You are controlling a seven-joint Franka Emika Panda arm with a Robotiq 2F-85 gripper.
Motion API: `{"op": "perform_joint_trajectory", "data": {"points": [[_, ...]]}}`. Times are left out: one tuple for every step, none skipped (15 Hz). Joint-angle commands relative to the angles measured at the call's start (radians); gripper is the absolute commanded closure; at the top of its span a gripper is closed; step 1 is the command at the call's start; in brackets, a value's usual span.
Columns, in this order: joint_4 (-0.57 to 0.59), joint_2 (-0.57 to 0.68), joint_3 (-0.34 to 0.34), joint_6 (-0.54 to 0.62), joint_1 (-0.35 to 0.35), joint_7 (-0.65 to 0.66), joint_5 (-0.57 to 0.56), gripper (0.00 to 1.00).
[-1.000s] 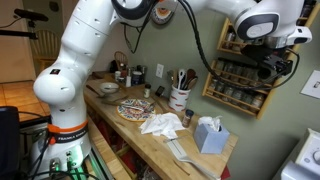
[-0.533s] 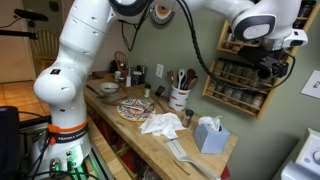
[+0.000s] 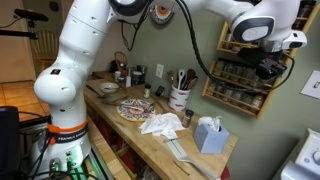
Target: Pick up the clear spice bottle with a black lid from the table and put it on the right side of the top shelf of the bottom spice rack
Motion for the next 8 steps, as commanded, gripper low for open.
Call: {"op": "perform_joint_trajectory", "data": {"points": [[-0.040, -0.028, -0.007, 0.029, 0.009, -0.005, -0.015, 0.69], [-0.039, -0.030, -0.006, 0.029, 0.008, -0.006, -0.013, 0.69], [-0.038, -0.030, -0.007, 0.032, 0.008, -0.005, -0.013, 0.69], [-0.035, -0.031, -0.007, 0.032, 0.007, -0.006, -0.011, 0.69], [-0.032, -0.032, -0.007, 0.034, 0.005, -0.008, -0.009, 0.69], [-0.029, -0.032, -0.006, 0.037, 0.005, -0.009, -0.008, 0.69], [-0.024, -0.032, -0.006, 0.041, 0.004, -0.013, -0.008, 0.69], [-0.019, -0.031, -0.004, 0.045, 0.004, -0.019, -0.007, 0.69]]}}
